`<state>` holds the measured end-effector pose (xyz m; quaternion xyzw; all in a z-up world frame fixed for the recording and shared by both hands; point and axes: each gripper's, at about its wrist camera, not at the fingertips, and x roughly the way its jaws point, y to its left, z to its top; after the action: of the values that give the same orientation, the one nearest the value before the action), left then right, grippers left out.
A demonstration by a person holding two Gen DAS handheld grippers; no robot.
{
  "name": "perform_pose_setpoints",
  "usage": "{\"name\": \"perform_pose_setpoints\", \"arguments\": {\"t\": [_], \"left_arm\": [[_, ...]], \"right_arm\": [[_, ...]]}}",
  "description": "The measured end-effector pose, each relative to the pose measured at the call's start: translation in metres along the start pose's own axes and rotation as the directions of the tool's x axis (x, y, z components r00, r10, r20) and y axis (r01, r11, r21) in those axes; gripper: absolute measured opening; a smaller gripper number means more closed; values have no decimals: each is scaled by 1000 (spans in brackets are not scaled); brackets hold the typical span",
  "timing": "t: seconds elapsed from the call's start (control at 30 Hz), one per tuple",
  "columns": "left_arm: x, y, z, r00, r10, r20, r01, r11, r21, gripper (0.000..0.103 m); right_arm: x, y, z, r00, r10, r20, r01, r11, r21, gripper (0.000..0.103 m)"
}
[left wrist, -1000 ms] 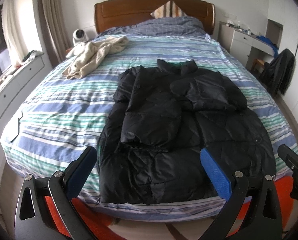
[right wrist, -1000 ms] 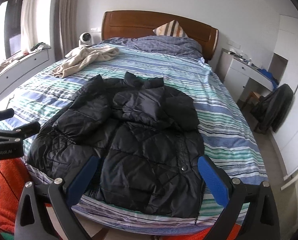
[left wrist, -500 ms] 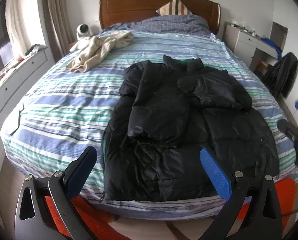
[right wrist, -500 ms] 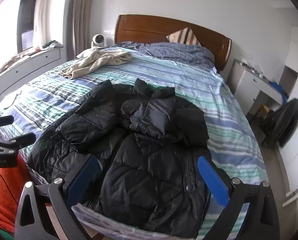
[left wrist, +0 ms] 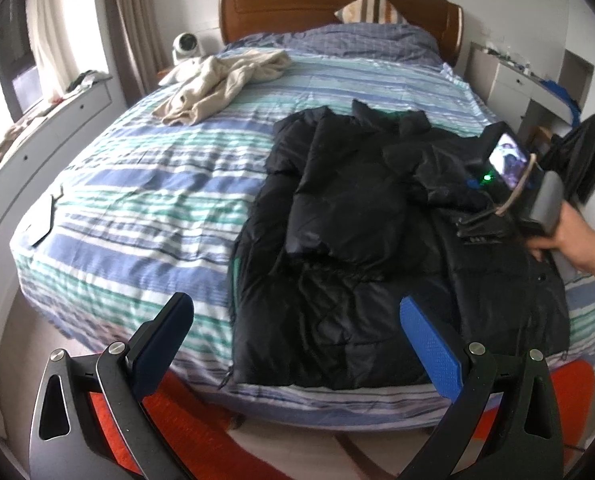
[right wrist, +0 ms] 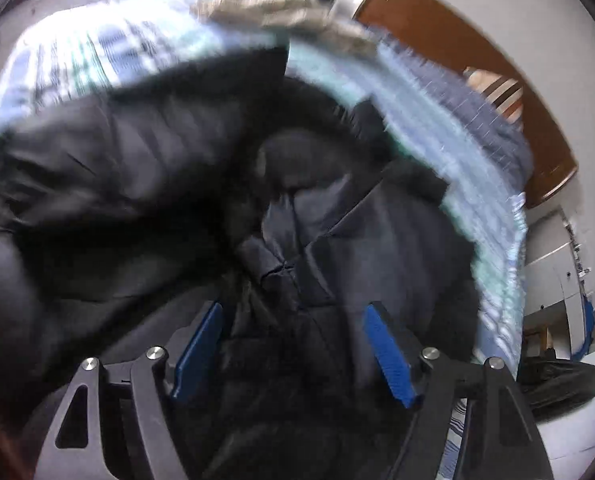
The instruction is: Fold large clothes
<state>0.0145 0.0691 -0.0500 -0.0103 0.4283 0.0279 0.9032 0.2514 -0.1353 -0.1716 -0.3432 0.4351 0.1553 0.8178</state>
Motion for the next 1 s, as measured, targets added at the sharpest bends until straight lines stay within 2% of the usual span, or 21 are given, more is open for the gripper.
{"name": "perform_pose_setpoints", "arguments": {"t": [0.07, 0.1, 0.13, 0.17, 0.23, 0.33, 0.43, 0.5, 0.53, 0.57, 0.63, 0.7, 0.73, 0.77, 0.8, 0.83, 0.87, 0.9, 0.93, 0.97, 1.0], "left_arm": [[2, 4, -2, 1000, 5, -9, -5, 1000, -7, 103], [3, 5, -3, 1000, 5, -13, -5, 1000, -12, 103], [4, 6, -3, 1000, 2, -16, -2, 1000, -17, 103], [4, 7, -4, 1000, -4, -20, 4, 1000, -22, 103], [7, 6, -4, 999, -24, -30, 23, 999, -30, 103], [7, 1, -2, 999, -40, -26, 39, 999, -24, 103], [4, -6, -1, 998, -54, -9, 54, 998, -9, 103], [2, -12, -1, 998, -69, -4, 69, 998, 4, 103], [1, -15, -1, 997, -75, -3, 75, 997, 11, 103], [1, -18, -1, 997, -79, -3, 79, 997, 19, 103], [-1, -24, -1, 996, -89, -1, 89, 995, 38, 103], [-3, -30, -2, 995, -100, -3, 100, 994, 53, 103], [-4, -33, -2, 995, -104, -3, 104, 993, 61, 103], [-5, -35, -2, 994, -106, -2, 106, 992, 69, 103], [-6, -37, -2, 994, -106, -1, 106, 991, 76, 103], [-8, -39, -2, 995, -104, 1, 104, 991, 85, 103], [-9, -41, -2, 995, -100, 2, 100, 991, 92, 103], [-10, -41, -2, 996, -92, 4, 91, 991, 100, 103], [-10, -41, -2, 996, -84, 5, 83, 991, 104, 103], [-10, -41, -2, 997, -75, 5, 74, 992, 107, 103], [-10, -39, -2, 998, -65, 4, 65, 992, 106, 103]], "right_arm": [[6, -1, 1, 1000, -5, 6, 5, 999, 34, 58], [2, -4, 0, 1000, -4, 20, 3, 997, 75, 37], [-7, -10, -2, 999, 10, 47, -16, 991, 132, 23], [-17, -16, -5, 998, 9, 69, -22, 982, 188, 18], [-47, -34, -15, 992, -4, 127, -33, 956, 290, 11], [-102, -66, -40, 971, -31, 239, -79, 895, 440, 10], [-173, -112, -96, 929, -124, 350, -130, 774, 620, 10], [-200, -142, -131, 908, -183, 377, -153, 694, 704, 10], [-218, -161, -165, 892, -228, 392, -183, 609, 772, 10], [-226, -173, -188, 883, -254, 394, -206, 544, 813, 10], [-233, -198, -252, 873, -311, 377, -261, 355, 898, 10], [-220, -211, -312, 887, -330, 322, -278, 174, 945, 10], [-212, -213, -332, 893, -329, 308, -287, 113, 951, 10], [-194, -214, -364, 907, -316, 278, -285, 26, 958, 10], [-172, -212, -393, 928, -291, 233, -256, -43, 966, 10], [-159, -212, -408, 940, -274, 204, -234, -82, 969, 13], [-134, -204, -437, 960, -233, 153, -192, -155, 969, 14], [-118, -198, -457, 972, -195, 130, -170, -207, 964, 14], [-110, -191, -470, 979, -172, 112, -153, -243, 958, 18], [-100, -180, -490, 986, -143, 84, -125, -312, 942, 23], [-98, -174, -499, 987, -140, 85, -129, -343, 931, 33]]}}
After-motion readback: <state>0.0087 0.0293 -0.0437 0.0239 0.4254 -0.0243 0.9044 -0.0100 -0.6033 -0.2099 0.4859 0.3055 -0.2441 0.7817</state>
